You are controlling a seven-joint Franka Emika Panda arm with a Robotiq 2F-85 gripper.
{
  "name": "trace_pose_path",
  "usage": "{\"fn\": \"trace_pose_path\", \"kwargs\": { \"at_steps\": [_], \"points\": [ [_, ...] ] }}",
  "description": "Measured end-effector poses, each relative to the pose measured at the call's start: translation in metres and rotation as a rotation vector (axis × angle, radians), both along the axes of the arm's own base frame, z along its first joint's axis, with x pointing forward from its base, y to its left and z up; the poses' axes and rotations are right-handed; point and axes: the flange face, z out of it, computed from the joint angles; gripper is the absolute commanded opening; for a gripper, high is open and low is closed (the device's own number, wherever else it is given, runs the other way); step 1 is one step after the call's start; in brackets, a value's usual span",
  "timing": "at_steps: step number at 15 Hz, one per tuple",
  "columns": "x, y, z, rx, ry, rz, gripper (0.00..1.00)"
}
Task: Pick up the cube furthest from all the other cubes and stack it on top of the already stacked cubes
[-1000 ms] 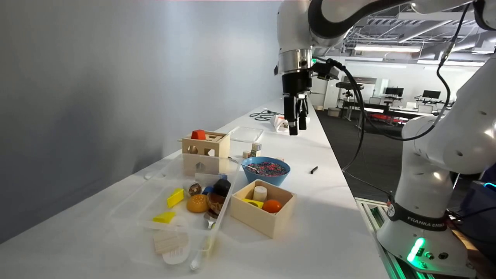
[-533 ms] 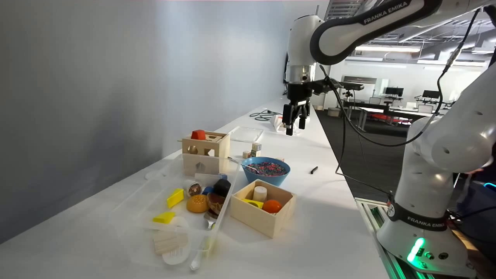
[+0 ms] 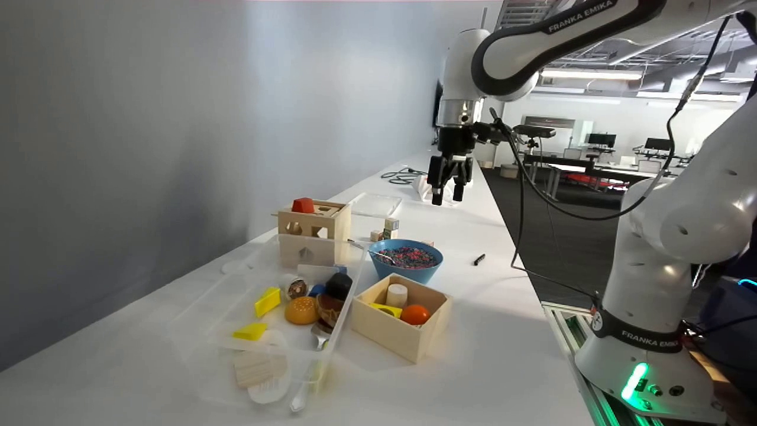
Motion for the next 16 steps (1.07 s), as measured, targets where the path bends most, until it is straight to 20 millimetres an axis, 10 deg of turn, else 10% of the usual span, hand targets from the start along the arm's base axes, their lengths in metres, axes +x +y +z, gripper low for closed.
{"fn": "trace_pose_path", "kwargs": {
  "at_steps": [8, 16],
  "points": [
    [-0.005, -0.099, -0.036, -0.054, -0.124, 0.038, 1.00],
    [0.005, -0.110, -0.051, -0.149, -0.186, 0.043, 1.00]
  ]
}}
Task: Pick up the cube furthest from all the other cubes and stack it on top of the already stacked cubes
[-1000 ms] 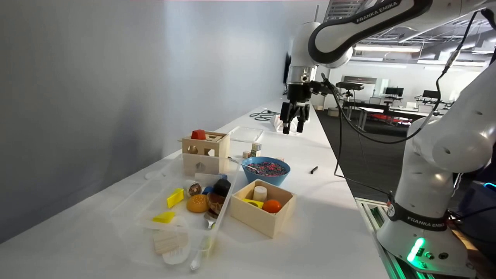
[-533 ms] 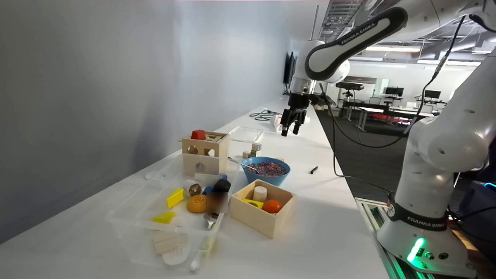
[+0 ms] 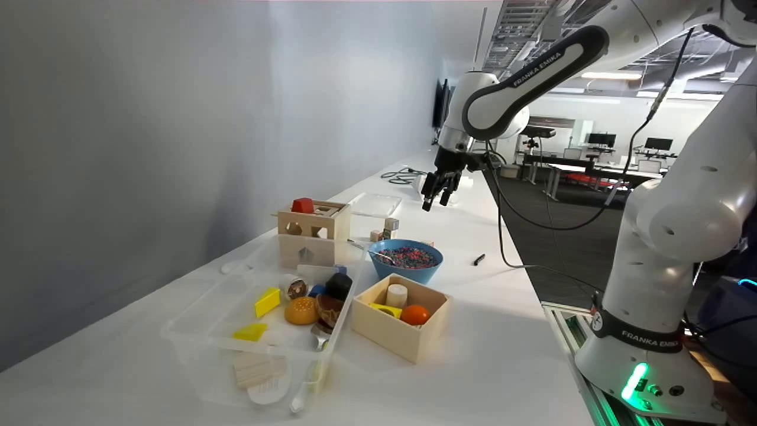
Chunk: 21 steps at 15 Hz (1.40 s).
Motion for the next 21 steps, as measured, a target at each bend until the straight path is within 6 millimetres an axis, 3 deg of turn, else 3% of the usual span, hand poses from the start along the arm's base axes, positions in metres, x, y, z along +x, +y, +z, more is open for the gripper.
{"fn": "trace_pose_path", "kwargs": {
  "at_steps": [3, 10, 21],
  "points": [
    [0.001, -0.004, -0.009, -0.019, -0.010, 0.065, 1.00],
    [-0.001, -0.014, -0.061, 0.043, 0.010, 0.147, 1.00],
    [0.003, -0.029, -0.084, 0.032, 0.018, 0.016, 1.00]
  ]
}}
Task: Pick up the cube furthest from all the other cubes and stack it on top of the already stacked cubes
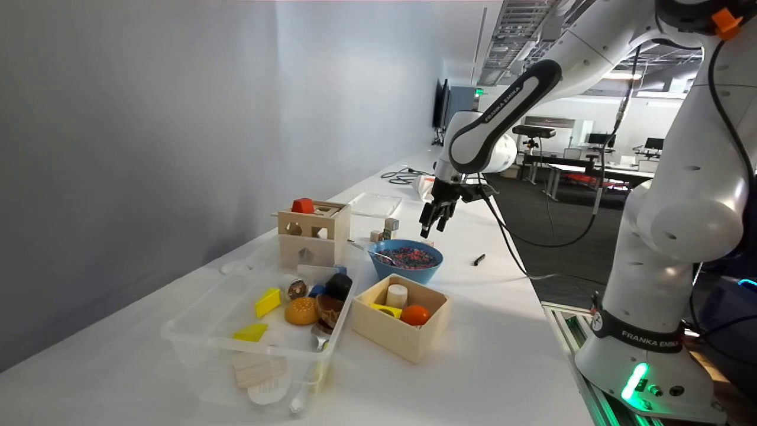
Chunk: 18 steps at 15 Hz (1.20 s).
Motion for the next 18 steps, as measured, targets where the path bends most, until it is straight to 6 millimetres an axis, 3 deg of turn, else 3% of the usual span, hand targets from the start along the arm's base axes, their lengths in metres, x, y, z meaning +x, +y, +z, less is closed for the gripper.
{"fn": "trace_pose_path", "kwargs": {
  "at_steps": [8, 13, 18],
  "points": [
    [0.015, 0.006, -0.026, 0.102, -0.037, 0.010, 1.00],
    [0.024, -0.010, -0.031, 0.084, -0.006, 0.043, 1.00],
    [0.020, -0.024, -0.034, 0.058, 0.046, 0.006, 1.00]
  ]
}}
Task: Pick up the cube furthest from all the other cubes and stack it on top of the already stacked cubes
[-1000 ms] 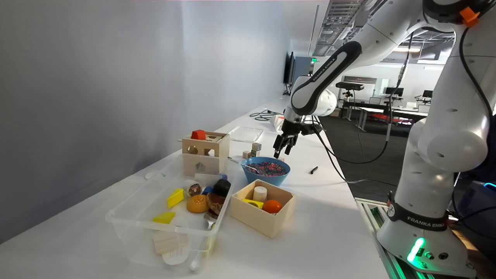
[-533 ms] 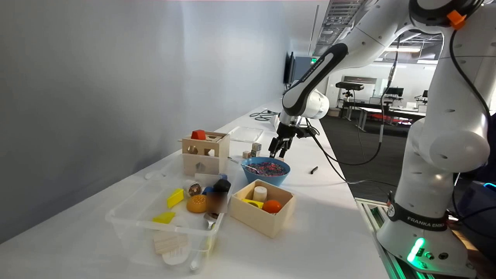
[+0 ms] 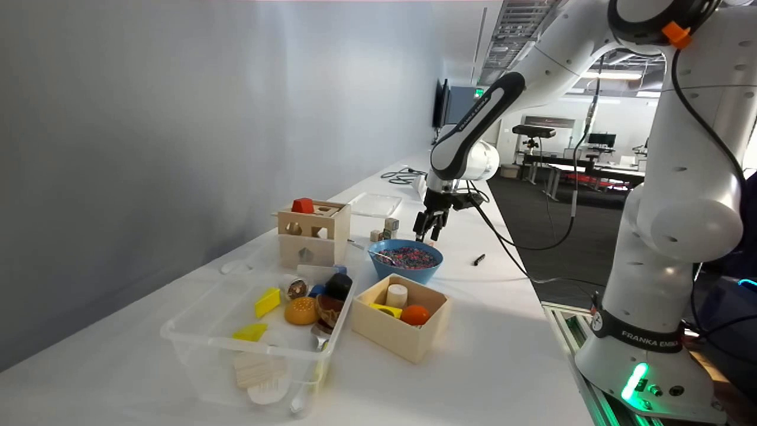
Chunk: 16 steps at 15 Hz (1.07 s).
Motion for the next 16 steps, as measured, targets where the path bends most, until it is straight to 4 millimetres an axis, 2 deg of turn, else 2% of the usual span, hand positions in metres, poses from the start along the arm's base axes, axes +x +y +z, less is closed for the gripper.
{"fn": "trace_pose_path", "kwargs": {
  "at_steps": [6, 16],
  "points": [
    [-0.0042, -0.0074, 0.0067, -0.019, 0.009, -0.142, 1.00],
    [-0.0020, -0.0027, 0.0065, -0.015, 0.009, -0.140, 1.00]
  ]
}}
